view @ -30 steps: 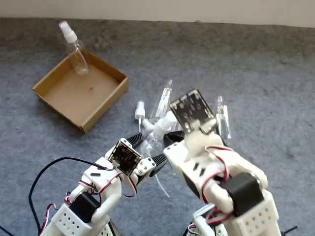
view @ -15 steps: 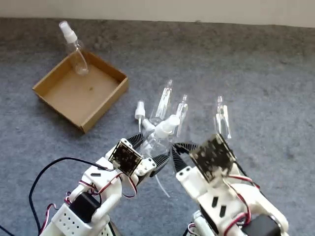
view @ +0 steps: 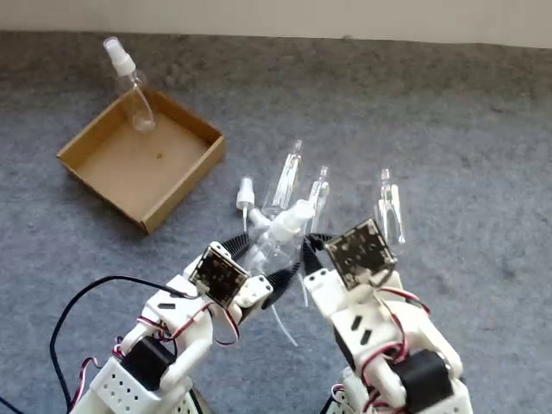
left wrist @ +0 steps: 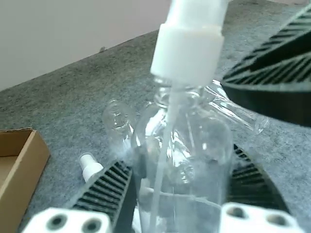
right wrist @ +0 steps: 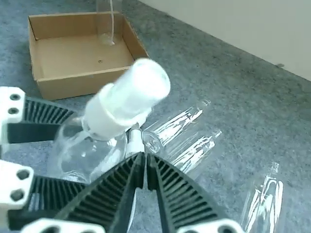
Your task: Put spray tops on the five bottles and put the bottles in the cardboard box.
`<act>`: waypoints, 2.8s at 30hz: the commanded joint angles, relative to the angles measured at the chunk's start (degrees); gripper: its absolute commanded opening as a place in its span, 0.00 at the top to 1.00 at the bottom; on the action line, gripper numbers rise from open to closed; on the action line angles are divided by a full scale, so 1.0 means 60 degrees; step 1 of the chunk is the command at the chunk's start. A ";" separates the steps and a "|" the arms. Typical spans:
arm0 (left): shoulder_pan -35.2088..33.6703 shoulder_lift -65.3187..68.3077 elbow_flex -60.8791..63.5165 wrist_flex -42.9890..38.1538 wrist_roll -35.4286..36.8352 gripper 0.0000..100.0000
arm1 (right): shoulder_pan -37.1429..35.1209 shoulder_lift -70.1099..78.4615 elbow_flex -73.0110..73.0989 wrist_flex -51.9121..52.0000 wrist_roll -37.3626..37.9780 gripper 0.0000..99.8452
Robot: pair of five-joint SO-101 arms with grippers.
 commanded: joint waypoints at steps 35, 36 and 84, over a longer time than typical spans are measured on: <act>-0.3436 -0.0212 0.0168 -0.2564 0.1275 0.86 | 0.0168 -0.0066 0.2015 -0.1736 -0.2300 0.99; -0.3451 -0.0212 0.0168 -0.2711 0.2022 0.86 | 0.0168 -0.0066 0.2073 -0.1736 -0.2300 0.99; -0.3905 -0.0154 0.0168 -0.5348 0.4440 0.86 | -0.1473 -0.2132 0.5897 -0.6132 -0.0982 0.99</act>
